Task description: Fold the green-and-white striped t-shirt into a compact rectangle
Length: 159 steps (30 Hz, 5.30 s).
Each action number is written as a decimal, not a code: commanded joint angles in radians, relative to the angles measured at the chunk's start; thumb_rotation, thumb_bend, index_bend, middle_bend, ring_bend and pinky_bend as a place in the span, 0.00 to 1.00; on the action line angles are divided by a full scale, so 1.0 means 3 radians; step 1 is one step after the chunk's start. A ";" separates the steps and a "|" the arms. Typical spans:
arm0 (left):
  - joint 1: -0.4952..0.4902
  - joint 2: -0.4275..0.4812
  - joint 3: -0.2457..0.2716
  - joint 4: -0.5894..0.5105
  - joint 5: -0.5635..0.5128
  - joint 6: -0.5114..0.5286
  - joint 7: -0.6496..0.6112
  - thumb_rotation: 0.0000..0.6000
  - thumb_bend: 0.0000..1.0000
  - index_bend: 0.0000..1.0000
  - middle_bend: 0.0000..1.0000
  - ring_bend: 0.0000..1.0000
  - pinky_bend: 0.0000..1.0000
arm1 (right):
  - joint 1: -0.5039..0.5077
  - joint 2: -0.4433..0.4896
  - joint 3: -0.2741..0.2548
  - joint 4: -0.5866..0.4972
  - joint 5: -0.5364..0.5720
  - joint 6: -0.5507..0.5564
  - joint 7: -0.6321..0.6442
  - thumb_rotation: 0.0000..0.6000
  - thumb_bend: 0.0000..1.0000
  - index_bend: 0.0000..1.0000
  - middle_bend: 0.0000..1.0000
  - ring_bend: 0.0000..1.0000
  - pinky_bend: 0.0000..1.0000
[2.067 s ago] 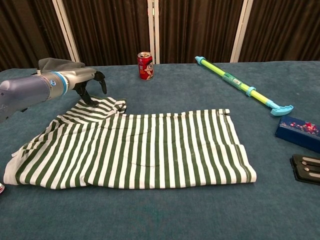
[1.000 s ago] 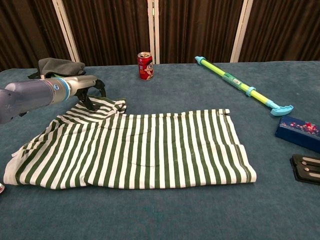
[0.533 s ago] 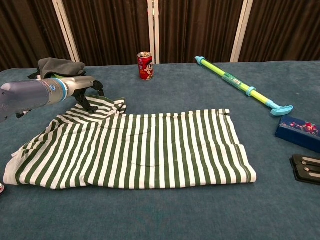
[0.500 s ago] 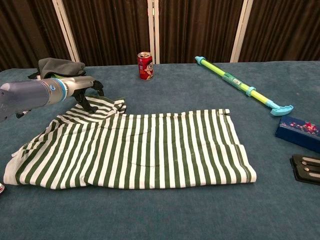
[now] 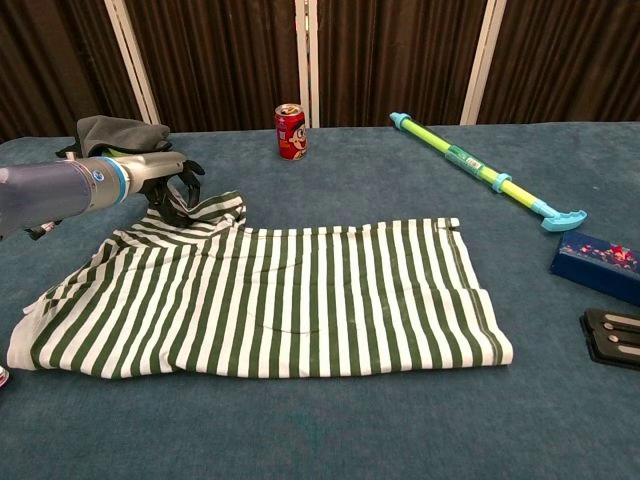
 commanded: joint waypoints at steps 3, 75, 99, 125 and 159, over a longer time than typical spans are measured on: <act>0.0001 0.0006 -0.0002 -0.0028 -0.0012 0.0013 0.0023 1.00 0.44 0.62 0.00 0.00 0.00 | 0.0000 -0.0001 -0.0001 0.0002 -0.0004 0.0002 0.0004 1.00 0.00 0.19 0.00 0.00 0.00; 0.0705 0.0909 0.0641 -0.1641 0.0615 0.1132 0.0308 1.00 0.74 0.54 0.00 0.00 0.00 | -0.0054 0.0104 -0.0034 -0.0143 -0.0173 0.0181 0.0065 1.00 0.00 0.22 0.00 0.00 0.00; 0.0869 0.1488 0.0854 -0.2098 0.0820 0.1211 0.0043 1.00 0.34 0.10 0.00 0.00 0.00 | -0.0081 0.0131 -0.0039 -0.0189 -0.0210 0.0238 0.0068 1.00 0.00 0.22 0.00 0.00 0.00; 0.1068 0.0679 0.1610 0.0350 0.2115 0.2487 -0.1119 1.00 0.12 0.07 0.00 0.00 0.00 | -0.0066 0.0065 -0.0038 -0.0173 -0.0194 0.0172 -0.0102 1.00 0.00 0.22 0.00 0.00 0.00; 0.1111 0.0399 0.1736 0.0923 0.2103 0.2491 -0.1192 1.00 0.10 0.19 0.00 0.00 0.00 | -0.0069 0.0073 -0.0018 -0.0161 -0.0168 0.0181 -0.0066 1.00 0.00 0.22 0.00 0.00 0.00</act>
